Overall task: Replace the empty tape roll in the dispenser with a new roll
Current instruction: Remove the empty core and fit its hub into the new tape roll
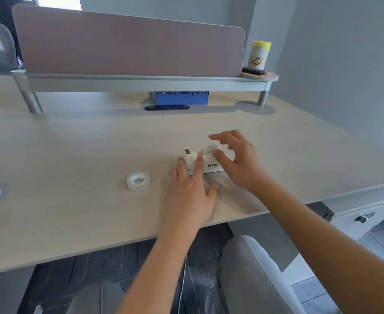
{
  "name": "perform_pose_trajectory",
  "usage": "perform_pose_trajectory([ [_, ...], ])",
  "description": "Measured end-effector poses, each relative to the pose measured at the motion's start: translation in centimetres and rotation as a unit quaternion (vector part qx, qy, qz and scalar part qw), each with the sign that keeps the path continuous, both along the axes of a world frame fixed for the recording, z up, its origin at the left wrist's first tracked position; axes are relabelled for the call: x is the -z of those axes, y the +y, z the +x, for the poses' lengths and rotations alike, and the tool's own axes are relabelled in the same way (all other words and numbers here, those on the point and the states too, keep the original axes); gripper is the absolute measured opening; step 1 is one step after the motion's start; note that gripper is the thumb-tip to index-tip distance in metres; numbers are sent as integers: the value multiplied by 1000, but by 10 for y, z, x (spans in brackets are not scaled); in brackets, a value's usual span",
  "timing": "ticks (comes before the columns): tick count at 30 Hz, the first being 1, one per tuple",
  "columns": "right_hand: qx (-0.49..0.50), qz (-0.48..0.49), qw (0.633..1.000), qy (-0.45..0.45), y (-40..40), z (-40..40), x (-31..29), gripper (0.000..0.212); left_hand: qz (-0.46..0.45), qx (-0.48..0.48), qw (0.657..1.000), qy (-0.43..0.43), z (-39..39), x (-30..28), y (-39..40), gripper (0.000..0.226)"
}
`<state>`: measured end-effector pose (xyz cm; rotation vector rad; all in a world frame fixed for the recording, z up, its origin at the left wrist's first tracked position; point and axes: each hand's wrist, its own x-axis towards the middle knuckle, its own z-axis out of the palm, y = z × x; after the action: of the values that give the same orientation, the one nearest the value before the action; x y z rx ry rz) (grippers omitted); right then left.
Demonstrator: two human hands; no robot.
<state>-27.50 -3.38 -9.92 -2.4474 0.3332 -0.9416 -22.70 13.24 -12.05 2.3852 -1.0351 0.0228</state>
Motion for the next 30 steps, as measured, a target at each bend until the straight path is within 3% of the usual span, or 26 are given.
perform_pose_trajectory([
  [6,-76,-66,981,169,-24,20,-40,21,0,-10,1000,17,0,-2,0,75],
  [10,-106,-62,973,195,-36,23,-48,16,-6,-24,999,31,1,-6,0,70],
  [18,-80,189,978,23,-33,13,-8,11,-13,-41,999,30,-1,-6,-3,72],
  [22,-72,244,966,-54,-31,13,-6,10,-10,-42,999,21,-2,-5,-2,71],
  [27,-58,295,947,-112,-17,1,-21,10,-167,-53,983,59,-5,-7,5,52],
  [30,-78,344,932,-78,1,-13,-22,11,-325,-94,941,11,-9,-2,9,37],
])
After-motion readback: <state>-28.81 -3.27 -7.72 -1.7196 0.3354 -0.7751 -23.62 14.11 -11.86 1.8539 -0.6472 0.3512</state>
